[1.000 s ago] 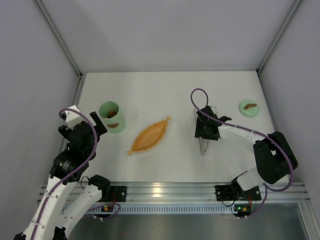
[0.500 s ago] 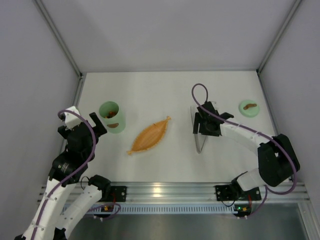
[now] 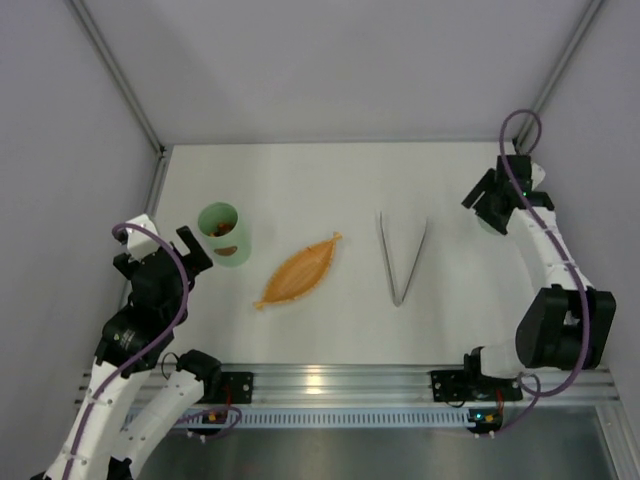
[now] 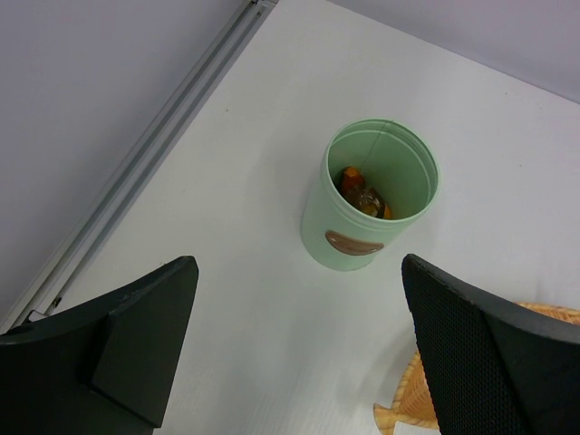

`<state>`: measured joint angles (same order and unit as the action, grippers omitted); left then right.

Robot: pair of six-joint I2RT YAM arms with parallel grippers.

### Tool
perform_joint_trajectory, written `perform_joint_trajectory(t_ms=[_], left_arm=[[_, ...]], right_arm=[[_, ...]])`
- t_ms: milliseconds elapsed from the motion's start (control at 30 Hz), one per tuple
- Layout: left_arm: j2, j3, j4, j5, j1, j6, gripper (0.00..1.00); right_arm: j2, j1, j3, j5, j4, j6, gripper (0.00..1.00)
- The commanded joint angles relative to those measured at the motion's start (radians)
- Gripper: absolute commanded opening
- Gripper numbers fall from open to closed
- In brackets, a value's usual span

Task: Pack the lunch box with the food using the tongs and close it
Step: Pick up the box lid from the center of the board.

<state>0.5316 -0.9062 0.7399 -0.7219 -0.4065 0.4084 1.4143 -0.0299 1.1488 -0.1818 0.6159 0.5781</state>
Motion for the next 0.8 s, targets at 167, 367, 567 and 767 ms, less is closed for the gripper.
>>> perform_joint_trajectory(t_ms=[167, 367, 567, 767], left_arm=[[-0.019, 0.001, -0.037, 0.010, 0.001, -0.014, 0.99], [-0.022, 0.001, -0.040, 0.022, 0.001, -0.017, 0.99], [-0.030, 0.001, -0.042, 0.027, 0.001, -0.019, 0.99], [-0.030, 0.003, -0.043, 0.032, 0.001, -0.022, 0.99]], right_arm=[[0.170, -0.156, 0.193, 0.018, 0.024, 0.112, 0.69], [0.287, -0.196, 0.235, 0.008, -0.008, 0.181, 0.68], [0.391, -0.231, 0.313, -0.024, -0.007, 0.207, 0.66], [0.479, -0.257, 0.437, -0.044, 0.027, 0.232, 0.65]])
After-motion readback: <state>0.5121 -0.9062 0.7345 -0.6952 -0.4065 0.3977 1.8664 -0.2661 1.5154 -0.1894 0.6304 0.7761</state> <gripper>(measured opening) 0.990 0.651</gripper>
